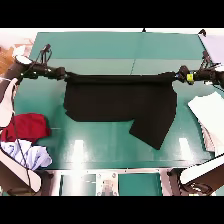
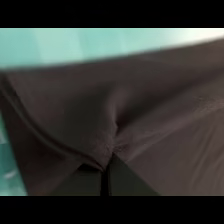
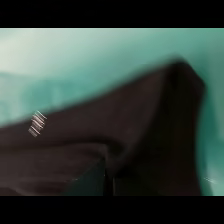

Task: Fold the shirts.

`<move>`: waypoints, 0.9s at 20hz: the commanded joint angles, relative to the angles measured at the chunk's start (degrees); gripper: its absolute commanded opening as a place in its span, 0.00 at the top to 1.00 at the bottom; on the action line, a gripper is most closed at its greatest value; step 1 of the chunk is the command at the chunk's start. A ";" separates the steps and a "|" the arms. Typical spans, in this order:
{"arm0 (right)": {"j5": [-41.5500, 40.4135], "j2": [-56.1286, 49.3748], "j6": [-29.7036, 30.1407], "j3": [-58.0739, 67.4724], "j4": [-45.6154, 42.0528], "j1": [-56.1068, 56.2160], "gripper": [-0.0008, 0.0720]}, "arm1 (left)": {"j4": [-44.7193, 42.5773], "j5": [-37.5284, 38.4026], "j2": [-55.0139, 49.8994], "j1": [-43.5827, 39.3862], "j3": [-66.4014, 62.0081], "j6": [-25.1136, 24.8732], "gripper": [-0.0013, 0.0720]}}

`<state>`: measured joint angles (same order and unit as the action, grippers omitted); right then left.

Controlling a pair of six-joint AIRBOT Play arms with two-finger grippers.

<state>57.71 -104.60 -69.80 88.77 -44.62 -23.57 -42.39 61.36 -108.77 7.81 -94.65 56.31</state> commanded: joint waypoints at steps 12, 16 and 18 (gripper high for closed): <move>4.96 0.07 -2.62 -2.91 -8.11 0.52 0.76 | -4.70 6.19 -0.11 -0.90 3.65 2.08 0.32; 16.15 3.39 -9.46 -0.11 -13.16 -3.93 0.66 | -10.29 20.76 -0.11 3.74 -4.66 13.55 0.21; 19.43 7.74 -9.99 -2.89 -14.67 -6.10 0.67 | -13.57 28.48 0.98 6.40 -5.79 19.08 0.21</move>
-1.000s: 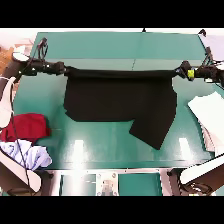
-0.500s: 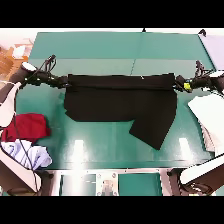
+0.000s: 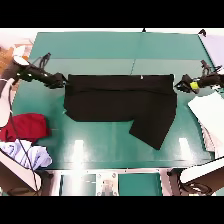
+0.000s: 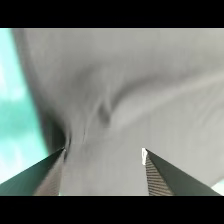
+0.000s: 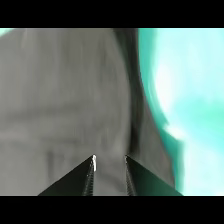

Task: Fold the shirts.

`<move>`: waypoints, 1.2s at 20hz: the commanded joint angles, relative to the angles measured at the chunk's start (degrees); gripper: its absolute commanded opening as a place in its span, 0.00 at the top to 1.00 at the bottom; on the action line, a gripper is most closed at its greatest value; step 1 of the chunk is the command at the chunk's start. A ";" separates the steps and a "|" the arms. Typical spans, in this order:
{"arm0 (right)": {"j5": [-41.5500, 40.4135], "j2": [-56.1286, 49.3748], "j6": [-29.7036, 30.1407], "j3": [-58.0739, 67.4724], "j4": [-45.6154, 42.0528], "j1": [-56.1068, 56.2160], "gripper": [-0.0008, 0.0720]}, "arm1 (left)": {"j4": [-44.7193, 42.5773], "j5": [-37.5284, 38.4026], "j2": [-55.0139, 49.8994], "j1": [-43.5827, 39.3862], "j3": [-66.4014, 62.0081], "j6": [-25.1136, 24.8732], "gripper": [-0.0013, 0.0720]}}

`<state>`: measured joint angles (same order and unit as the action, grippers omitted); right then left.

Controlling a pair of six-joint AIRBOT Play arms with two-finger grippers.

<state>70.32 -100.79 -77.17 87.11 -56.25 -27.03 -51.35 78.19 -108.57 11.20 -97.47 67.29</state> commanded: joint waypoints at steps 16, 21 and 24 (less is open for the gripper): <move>-14.05 38.40 2.05 -63.06 3.80 -15.72 0.72 | 23.06 -29.07 49.64 4.52 75.80 2.29 0.21; -15.26 38.38 6.93 -65.31 13.03 -15.23 0.71 | 26.88 -51.08 49.42 -14.71 76.52 7.67 0.21; -15.28 38.38 6.99 -65.33 13.70 -15.21 0.57 | 28.00 -55.47 47.25 -20.09 76.52 10.71 0.21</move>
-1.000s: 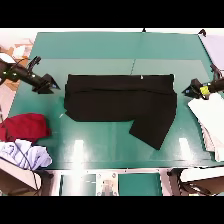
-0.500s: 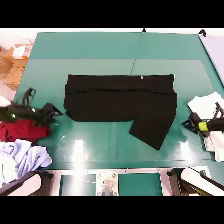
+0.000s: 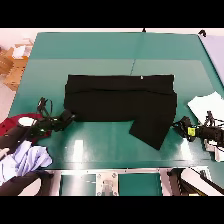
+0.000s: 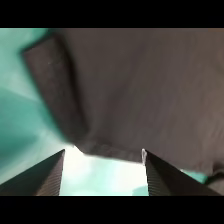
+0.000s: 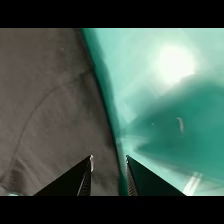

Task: Fold the shirts.

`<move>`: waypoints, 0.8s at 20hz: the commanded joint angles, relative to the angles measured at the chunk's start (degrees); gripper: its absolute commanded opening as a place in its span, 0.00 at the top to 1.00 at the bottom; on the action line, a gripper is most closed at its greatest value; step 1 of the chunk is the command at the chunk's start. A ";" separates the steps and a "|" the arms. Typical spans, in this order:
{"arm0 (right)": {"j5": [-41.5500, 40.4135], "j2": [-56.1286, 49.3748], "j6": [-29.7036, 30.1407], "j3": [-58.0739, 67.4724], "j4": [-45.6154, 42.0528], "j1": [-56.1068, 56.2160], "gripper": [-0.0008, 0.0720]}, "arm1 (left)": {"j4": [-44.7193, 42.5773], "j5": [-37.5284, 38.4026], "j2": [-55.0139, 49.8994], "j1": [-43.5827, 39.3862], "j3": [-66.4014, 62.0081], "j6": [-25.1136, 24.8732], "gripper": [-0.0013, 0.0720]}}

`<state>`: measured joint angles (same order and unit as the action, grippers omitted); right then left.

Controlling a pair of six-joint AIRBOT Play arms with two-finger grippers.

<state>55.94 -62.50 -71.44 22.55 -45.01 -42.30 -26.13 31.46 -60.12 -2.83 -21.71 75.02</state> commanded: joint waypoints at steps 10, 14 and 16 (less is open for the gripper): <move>-2.80 -0.02 1.57 -2.27 5.51 10.36 0.55 | 9.86 -11.43 -9.01 -6.40 -2.45 0.85 0.91; -0.61 -0.02 1.64 -2.27 5.97 10.36 0.48 | 9.81 -10.21 -9.01 -6.40 -2.45 -0.90 0.95; 0.09 -0.02 1.64 -2.32 5.57 10.36 0.48 | 9.84 -9.42 -9.01 -6.40 -2.45 -2.25 0.95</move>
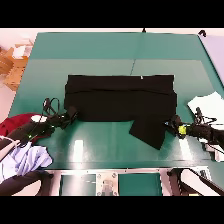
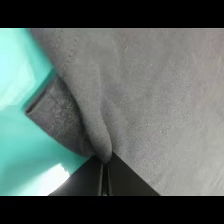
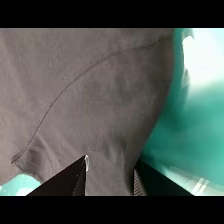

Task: Fold the shirts.

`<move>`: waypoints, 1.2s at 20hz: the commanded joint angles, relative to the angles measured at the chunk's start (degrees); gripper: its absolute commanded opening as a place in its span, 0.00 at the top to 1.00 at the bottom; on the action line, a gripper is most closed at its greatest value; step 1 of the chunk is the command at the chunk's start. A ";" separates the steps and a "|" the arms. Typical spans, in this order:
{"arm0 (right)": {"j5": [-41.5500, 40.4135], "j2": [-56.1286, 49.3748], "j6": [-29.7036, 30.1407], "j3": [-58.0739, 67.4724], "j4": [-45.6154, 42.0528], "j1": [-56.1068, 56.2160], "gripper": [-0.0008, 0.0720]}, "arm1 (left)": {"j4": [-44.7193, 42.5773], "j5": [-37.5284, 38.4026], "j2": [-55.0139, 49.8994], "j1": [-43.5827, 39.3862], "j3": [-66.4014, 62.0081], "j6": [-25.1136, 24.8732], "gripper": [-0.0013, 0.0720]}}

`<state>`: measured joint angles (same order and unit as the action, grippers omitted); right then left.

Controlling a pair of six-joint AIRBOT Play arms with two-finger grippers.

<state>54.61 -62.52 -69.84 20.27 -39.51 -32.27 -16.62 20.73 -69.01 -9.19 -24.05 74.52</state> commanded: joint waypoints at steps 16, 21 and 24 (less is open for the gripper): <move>15.10 19.45 -14.19 6.82 -18.05 -5.22 0.96 | -36.00 29.92 18.64 14.95 -3.56 15.89 0.95; 10.67 15.93 -13.75 13.92 -9.07 0.09 0.96 | -36.04 30.53 16.81 14.95 -14.40 16.96 0.96; 5.73 8.57 -13.79 21.11 -5.49 4.96 0.96 | -35.04 31.39 8.72 14.93 -23.45 15.74 0.96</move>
<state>64.51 -49.23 -83.35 35.90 -49.15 -31.14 -52.10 50.92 -55.27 5.67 -40.47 90.98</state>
